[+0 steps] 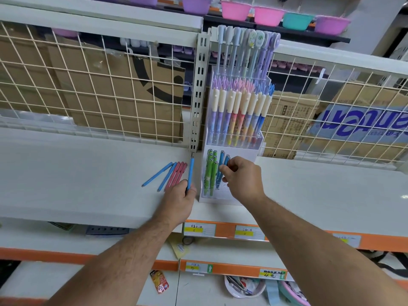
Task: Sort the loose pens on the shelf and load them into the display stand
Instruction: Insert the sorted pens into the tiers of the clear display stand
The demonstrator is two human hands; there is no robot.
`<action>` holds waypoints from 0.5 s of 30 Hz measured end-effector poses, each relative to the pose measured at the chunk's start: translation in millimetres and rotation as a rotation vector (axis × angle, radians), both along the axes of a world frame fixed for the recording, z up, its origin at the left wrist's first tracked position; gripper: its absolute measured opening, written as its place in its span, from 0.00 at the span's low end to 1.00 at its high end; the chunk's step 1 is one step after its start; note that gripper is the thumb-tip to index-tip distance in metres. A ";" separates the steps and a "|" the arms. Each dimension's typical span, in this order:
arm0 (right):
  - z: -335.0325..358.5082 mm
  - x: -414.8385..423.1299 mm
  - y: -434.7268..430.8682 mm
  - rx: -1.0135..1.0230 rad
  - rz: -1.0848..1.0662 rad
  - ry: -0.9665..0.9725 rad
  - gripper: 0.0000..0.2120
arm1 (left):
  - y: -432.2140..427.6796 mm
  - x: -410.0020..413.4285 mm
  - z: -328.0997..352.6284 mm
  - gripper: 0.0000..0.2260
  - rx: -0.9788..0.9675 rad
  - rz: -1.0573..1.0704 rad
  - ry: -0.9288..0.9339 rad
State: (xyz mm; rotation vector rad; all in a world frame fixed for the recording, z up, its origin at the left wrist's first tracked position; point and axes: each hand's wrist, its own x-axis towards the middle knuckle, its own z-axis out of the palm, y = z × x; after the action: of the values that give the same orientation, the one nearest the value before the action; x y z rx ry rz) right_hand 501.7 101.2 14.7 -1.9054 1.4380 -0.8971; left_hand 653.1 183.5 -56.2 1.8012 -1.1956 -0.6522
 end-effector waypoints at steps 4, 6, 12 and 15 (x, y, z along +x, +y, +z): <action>-2.7 -0.7 -1.1 0.009 0.007 0.030 0.07 | 0.1 -0.3 0.0 0.13 0.004 0.000 0.004; -3.4 -0.2 -1.2 0.008 0.009 0.045 0.07 | 0.1 -0.5 0.1 0.13 -0.002 -0.002 0.000; -5.6 0.6 -4.1 0.021 0.005 0.071 0.07 | -0.4 0.9 -1.7 0.13 -0.010 0.002 0.008; -8.0 -1.3 -3.5 0.021 0.000 0.073 0.08 | 0.2 0.8 -2.1 0.13 -0.013 -0.007 0.029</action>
State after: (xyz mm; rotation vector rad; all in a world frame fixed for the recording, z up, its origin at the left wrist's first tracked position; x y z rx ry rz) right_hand 500.4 97.7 6.7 -1.9410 1.4843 -0.8164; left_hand 653.9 183.7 -58.3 1.7715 -1.1851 -0.6713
